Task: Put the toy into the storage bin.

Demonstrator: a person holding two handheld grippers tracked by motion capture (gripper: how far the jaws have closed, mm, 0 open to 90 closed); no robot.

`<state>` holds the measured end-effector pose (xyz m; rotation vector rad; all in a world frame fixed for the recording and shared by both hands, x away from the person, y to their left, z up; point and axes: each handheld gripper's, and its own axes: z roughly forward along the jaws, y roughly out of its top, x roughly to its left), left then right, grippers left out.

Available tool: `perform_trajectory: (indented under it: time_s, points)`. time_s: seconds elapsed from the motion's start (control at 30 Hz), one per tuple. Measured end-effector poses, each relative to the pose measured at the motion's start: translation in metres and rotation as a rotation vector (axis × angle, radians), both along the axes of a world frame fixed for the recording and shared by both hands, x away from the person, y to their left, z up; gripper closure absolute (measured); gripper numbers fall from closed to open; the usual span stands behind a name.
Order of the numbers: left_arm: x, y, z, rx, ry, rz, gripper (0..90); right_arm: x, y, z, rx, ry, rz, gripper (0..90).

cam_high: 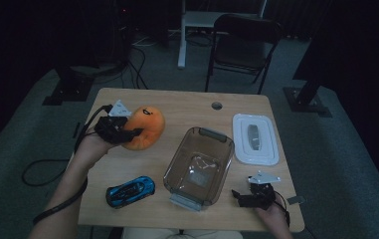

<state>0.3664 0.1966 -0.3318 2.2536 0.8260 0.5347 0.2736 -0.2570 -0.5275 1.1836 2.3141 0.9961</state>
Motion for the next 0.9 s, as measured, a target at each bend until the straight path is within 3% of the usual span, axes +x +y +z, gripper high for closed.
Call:
perform_trajectory:
  time_s: [0.37, 0.6, 0.9]
  points:
    - [0.000, -0.047, 0.024, -0.008, -0.036, -0.119, 61.7, 0.000, 0.000, 0.000, 0.001, 0.000, -0.001, 13.4]
    - [0.001, -0.076, 0.035, -0.001, -0.033, -0.194, 61.7, 0.000, 0.000, 0.000, 0.002, 0.001, -0.001, 13.4]
    - [0.001, -0.116, 0.034, 0.006, -0.021, -0.282, 61.6, 0.000, 0.000, 0.000, 0.001, 0.001, -0.001, 13.4]
